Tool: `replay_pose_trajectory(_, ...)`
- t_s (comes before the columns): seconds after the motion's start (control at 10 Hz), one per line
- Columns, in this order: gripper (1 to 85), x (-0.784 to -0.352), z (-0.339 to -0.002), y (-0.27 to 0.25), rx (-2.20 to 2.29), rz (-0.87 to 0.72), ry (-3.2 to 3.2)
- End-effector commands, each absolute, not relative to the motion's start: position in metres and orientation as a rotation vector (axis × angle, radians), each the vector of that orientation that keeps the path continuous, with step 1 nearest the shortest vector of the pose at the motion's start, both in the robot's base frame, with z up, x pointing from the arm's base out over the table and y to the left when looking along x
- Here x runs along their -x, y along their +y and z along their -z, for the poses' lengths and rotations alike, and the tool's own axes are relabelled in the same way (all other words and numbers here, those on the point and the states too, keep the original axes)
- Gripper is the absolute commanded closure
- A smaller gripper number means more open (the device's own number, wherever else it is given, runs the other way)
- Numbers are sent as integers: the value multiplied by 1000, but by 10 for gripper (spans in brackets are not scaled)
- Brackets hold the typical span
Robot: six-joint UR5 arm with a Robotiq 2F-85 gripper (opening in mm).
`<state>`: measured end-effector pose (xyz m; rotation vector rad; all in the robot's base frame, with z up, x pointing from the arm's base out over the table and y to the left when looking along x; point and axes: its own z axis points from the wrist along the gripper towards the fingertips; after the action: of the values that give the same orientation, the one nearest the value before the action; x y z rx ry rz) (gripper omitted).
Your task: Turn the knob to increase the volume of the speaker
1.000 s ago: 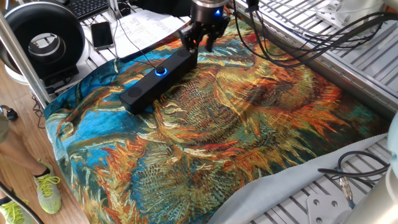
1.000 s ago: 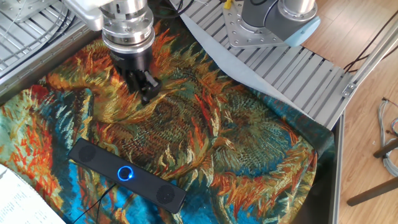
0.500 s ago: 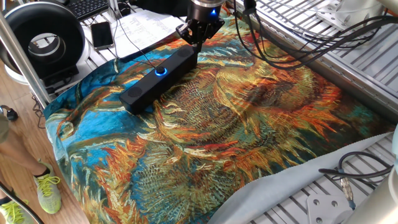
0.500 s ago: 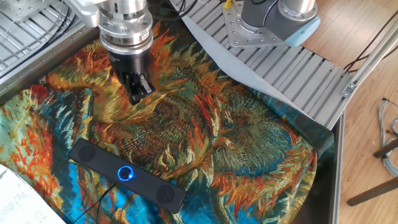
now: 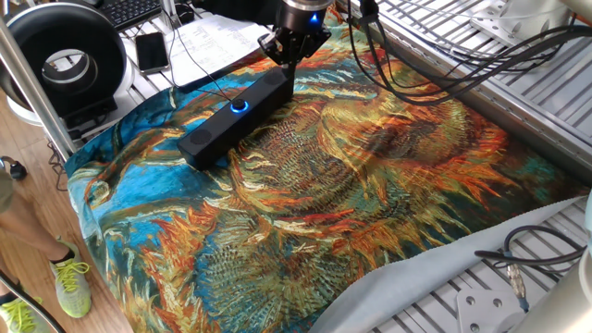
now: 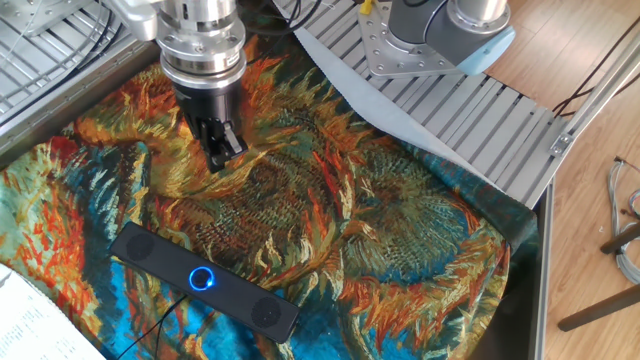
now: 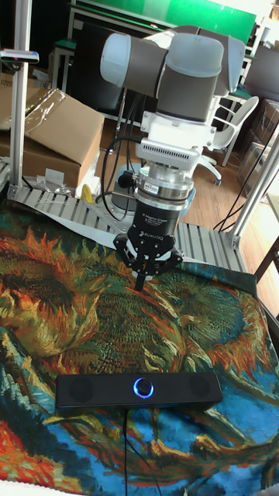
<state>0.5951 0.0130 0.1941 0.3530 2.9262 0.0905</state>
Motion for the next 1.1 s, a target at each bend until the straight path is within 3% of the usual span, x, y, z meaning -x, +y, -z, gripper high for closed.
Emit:
replay_pose_trajectory(0.0,830,-598,-196,9,-321,-73,2916)
replay_pose_trajectory(1.0,833,-594,-195,2,-359,-32,2924)
